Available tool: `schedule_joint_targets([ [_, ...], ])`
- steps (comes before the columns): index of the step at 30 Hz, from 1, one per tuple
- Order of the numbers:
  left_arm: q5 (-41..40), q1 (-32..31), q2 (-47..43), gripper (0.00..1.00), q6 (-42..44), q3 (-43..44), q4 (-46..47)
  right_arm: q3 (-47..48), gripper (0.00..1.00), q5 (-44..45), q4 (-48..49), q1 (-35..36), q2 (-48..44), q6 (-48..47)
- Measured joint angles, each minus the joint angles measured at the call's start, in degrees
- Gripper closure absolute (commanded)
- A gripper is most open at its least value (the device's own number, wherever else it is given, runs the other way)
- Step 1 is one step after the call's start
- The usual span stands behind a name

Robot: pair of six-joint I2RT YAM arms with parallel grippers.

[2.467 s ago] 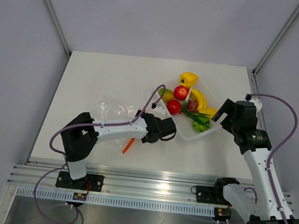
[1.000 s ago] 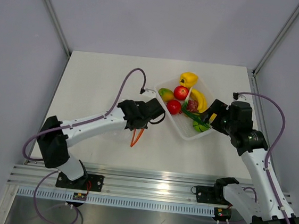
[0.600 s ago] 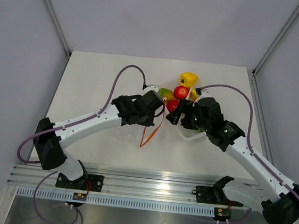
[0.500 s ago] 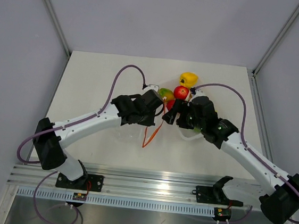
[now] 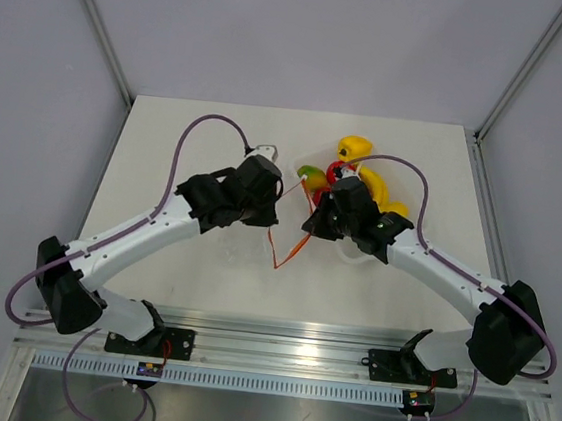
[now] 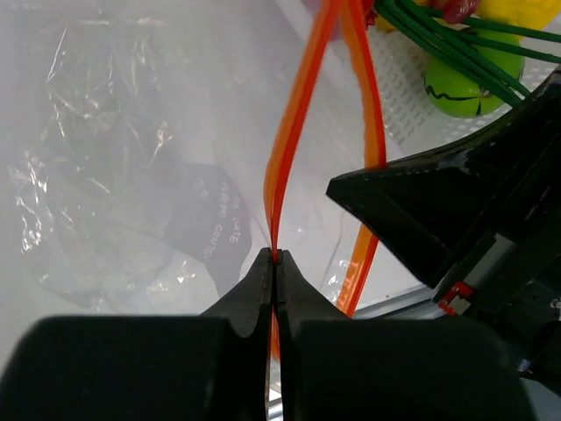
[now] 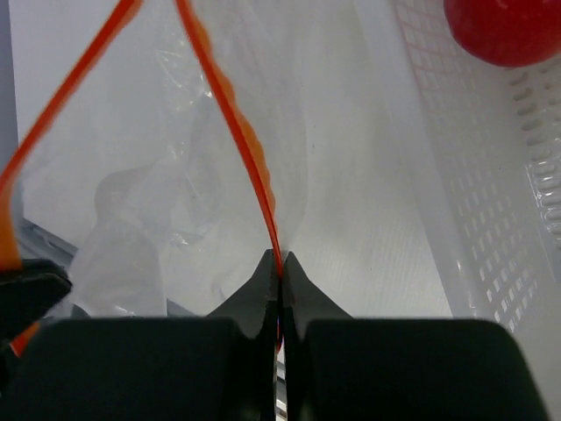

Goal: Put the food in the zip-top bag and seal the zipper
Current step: Open the zipper of the food storage bag at the center of the board, then pick up the fake vegetable from the bin.

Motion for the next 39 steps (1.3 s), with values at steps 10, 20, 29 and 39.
schedule_joint_targets([
  [10,5.8,9.7,-11.0,1.0,0.7,-8.5,2.4,3.2,0.68,3.8,0.5,0.0,3.1,-3.7],
  [20,7.0,9.6,0.1,1.0,3.1,-2.0,3.0,10.4,0.17,7.5,-0.1,-0.7,2.6,-10.0],
  [29,5.9,9.6,3.0,1.0,5.2,4.1,2.5,10.1,0.14,7.2,2.0,-20.0,-2.0,-9.3],
  [39,5.9,9.7,4.4,1.0,7.4,4.4,2.3,13.4,0.04,-0.8,9.4,-30.9,15.5,4.1],
])
